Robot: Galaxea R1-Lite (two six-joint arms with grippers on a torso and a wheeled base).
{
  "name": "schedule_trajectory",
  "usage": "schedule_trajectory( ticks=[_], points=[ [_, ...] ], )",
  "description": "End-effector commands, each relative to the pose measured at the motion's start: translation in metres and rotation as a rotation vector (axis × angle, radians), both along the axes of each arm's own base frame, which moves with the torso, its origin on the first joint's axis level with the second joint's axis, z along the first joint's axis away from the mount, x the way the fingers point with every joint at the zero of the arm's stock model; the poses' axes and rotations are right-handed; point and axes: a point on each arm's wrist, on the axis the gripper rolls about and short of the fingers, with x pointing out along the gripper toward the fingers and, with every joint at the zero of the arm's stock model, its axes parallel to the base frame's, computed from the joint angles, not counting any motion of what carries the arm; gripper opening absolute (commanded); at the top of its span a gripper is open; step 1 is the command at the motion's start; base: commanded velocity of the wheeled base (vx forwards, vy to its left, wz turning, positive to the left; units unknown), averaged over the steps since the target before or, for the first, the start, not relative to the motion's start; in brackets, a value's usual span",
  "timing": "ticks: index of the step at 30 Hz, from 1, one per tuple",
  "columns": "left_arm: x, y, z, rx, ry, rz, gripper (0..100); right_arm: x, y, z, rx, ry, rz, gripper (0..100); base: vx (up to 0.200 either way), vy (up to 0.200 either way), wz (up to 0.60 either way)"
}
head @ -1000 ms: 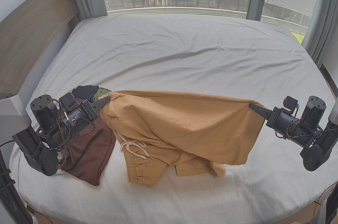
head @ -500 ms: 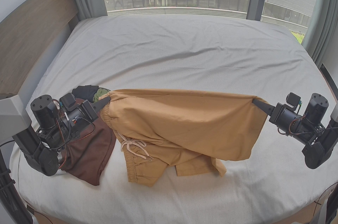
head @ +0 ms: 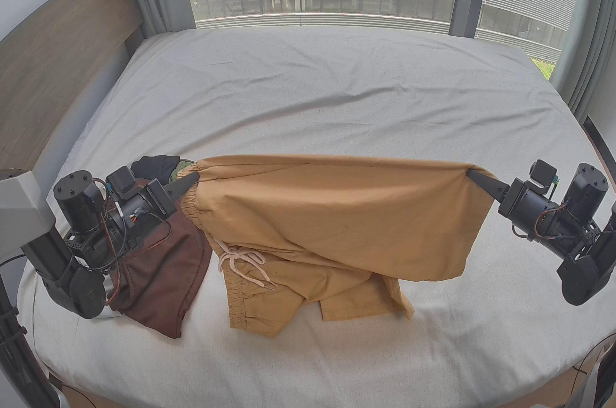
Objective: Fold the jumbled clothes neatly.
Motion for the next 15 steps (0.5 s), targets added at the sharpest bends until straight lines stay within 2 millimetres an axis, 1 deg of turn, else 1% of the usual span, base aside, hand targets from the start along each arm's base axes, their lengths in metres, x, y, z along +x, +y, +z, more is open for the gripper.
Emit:
schedule_trajectory(
  ticks=[1,4,9,13,15],
  points=[
    [0.0012,0.0031,0.0022,-0.002,-0.010,0.012,0,0.0034,-0.0015,-0.0057,-0.002,0.018,-0.005,0,0.000,0.000,0.00],
    [0.0014,0.0031,0.0018,-0.001,-0.008,0.012,0,0.0043,-0.0009,-0.0091,-0.004,0.029,-0.004,0,0.000,0.000,0.00],
    [0.0045,0.0028,-0.0048,0.028,-0.007,0.039,0,0.0060,-0.0012,-0.0142,-0.007,0.047,-0.005,0,0.000,0.000,0.00],
    [0.0032,0.0006,-0.0039,0.041,-0.017,0.035,0,0.0064,-0.0012,-0.0132,-0.007,0.042,-0.007,0,0.000,0.000,0.00],
    [0.0019,-0.0005,-0.0013,0.040,-0.024,0.039,0,0.0081,-0.0010,-0.0081,-0.003,0.020,-0.005,0,0.000,0.000,0.00]
  ],
)
